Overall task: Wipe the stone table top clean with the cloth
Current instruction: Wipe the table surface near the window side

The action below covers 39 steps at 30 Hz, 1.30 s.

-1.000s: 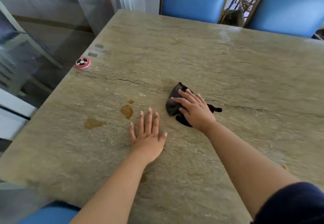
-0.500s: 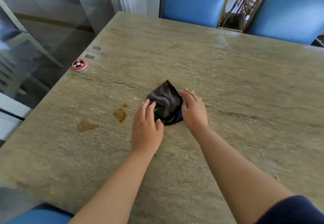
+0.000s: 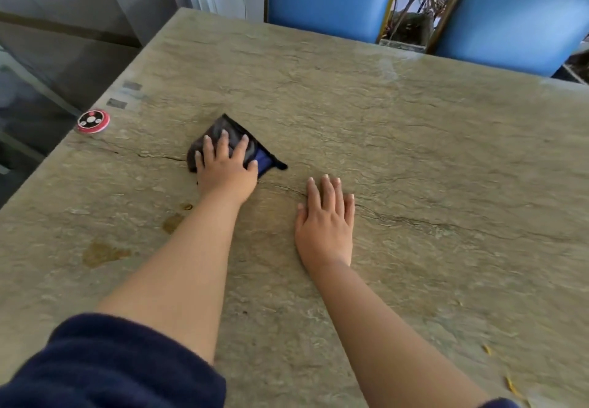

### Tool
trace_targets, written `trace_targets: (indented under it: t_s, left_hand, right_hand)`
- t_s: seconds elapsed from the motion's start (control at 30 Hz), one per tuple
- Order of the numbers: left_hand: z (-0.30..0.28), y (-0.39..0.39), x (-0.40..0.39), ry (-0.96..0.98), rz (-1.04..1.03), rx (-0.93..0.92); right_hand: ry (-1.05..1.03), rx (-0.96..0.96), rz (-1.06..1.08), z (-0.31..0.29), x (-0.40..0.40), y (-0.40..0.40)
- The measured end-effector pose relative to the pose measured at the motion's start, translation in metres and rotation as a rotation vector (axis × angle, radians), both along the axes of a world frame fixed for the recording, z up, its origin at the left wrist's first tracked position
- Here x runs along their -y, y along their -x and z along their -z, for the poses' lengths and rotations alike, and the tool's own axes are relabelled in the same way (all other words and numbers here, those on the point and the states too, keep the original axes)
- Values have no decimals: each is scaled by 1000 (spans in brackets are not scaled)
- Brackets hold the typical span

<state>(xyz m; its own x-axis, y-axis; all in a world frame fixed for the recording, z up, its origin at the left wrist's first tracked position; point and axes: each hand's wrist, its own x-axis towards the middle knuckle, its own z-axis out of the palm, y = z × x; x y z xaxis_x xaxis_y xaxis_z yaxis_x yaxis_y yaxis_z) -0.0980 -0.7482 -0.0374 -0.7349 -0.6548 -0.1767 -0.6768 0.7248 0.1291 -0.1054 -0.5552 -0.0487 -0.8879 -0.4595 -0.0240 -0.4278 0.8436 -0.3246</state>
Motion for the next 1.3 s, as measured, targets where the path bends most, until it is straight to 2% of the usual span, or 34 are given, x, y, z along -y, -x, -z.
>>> trace_targets:
  t_s: [0.13,0.2,0.27,0.47,0.57,0.67,0.77,0.87,0.93,1.07,1.13,1.2,1.3]
  left_hand:
    - [9,-19,-17,47,379,-176]
    - [12,-28,-1,36,468,-185]
    - [12,-31,22,36,438,-171]
    - [8,-64,98,-8,-75,-117]
    - [1,-87,96,3,-183,-108]
    - [4,-106,58,34,-76,-178]
    - [11,-133,17,62,214,-205]
    - [15,-165,23,21,414,-200]
    - [18,-179,48,44,349,-186]
    - [10,-172,78,11,-93,-134]
    - [4,-156,65,-11,-216,-147]
    - [4,-150,39,-1,-160,-170]
    - [11,-168,-14,72,208,-190]
  right_hand:
    - [24,62,31,-4,20,-6]
    - [49,110,-47,-6,40,-13]
    - [60,124,-99,-7,62,-19]
    - [-5,84,-174,-2,100,-25]
    - [-26,35,-165,0,100,-28]
    - [-32,1,-156,1,101,-30]
    - [-44,-4,-154,1,102,-31]
    - [-29,4,-163,1,99,-30]
    - [-7,18,-173,-1,95,-30]
    - [6,44,-249,-3,82,-43]
    - [18,56,-290,-4,72,-57]
    - [35,62,-329,-4,63,-71]
    - [69,92,-351,-5,53,-83]
